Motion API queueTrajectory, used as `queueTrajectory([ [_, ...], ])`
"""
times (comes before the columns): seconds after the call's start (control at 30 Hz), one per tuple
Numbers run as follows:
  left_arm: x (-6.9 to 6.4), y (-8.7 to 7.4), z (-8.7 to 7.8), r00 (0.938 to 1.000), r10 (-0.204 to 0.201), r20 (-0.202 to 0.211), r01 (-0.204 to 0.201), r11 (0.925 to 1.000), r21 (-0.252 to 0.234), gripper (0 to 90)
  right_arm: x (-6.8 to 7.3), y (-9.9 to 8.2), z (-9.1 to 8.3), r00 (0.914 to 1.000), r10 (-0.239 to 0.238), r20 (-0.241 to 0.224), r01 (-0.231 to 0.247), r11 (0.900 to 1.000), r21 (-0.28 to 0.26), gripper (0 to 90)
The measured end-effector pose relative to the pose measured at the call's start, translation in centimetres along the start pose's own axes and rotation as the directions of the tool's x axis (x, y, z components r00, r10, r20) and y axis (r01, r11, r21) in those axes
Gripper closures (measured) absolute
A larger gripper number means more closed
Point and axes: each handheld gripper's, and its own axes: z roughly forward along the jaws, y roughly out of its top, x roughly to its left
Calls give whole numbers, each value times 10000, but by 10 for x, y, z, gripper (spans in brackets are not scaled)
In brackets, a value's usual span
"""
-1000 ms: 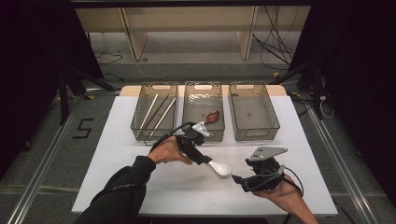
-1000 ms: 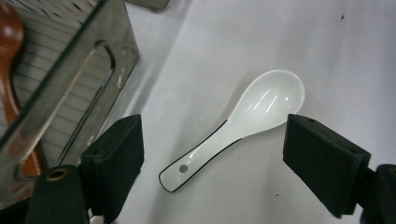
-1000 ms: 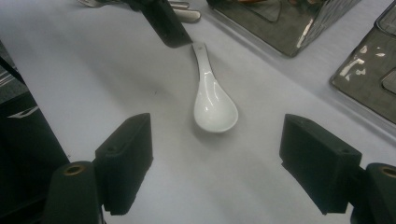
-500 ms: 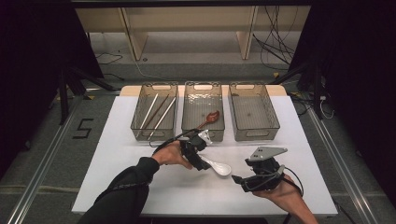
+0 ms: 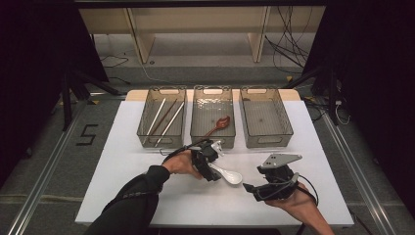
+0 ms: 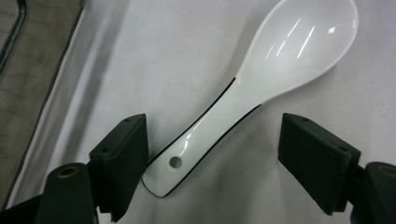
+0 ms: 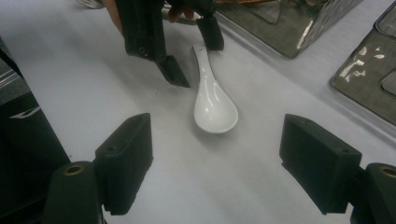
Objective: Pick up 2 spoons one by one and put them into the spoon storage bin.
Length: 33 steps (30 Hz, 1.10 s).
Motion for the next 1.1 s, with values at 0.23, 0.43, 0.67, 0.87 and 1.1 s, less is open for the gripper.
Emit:
queueTrajectory([
  [0.23,-7,2,-2,9982,583,-161,-576,9974,434,346,0,0,0,10000,-13,4,13,10000,5,266],
  [0.43,-11,4,-4,9956,932,-79,-926,9938,608,503,0,0,0,10000,21,23,-21,10000,7,266],
  [0.67,-14,4,-5,9926,1207,144,-1213,9905,653,694,0,0,0,10000,29,36,-29,10000,9,267],
  [0.87,-16,5,-6,9921,1239,209,-1252,9893,744,748,0,0,0,10000,39,29,-39,10000,24,268],
  [1.1,-17,6,-5,9952,968,143,-977,9919,808,757,-1,0,1,10000,56,0,-56,10000,26,268],
])
